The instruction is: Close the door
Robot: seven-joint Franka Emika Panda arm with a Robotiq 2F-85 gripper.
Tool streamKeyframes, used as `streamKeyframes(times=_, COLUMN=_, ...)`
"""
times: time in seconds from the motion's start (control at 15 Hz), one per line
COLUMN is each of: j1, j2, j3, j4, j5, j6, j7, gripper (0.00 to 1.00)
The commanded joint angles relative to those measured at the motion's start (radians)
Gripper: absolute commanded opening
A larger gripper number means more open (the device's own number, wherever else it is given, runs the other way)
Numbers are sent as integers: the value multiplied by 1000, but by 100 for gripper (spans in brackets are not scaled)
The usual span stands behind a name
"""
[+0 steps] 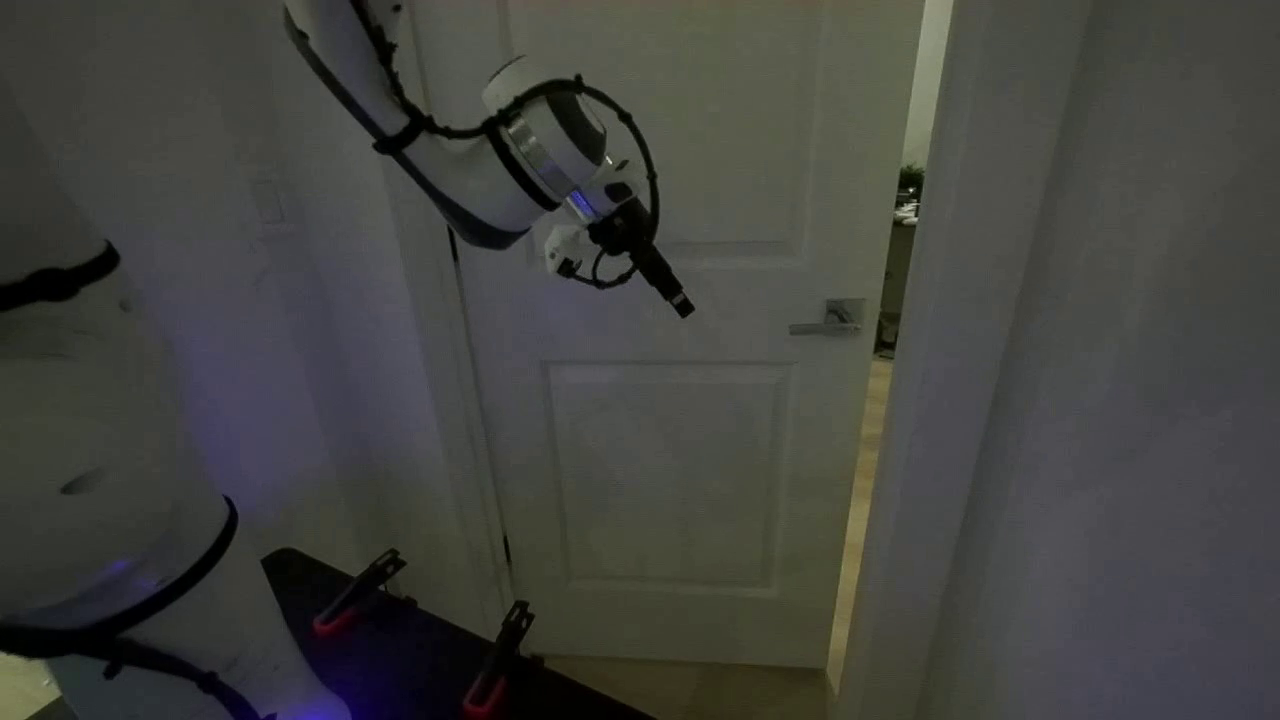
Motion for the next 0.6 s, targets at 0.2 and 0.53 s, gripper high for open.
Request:
streamKeyframes(times=0.2, j1=-15, j2=217, j3=-13, j4=221, j5=-264, j6=4, j7=193, gripper=100)
streamKeyframes(times=0.53, j1=-1, j2=371, j3=-41, j4=380, j5=-398, j6=-12, j7=295, gripper=100)
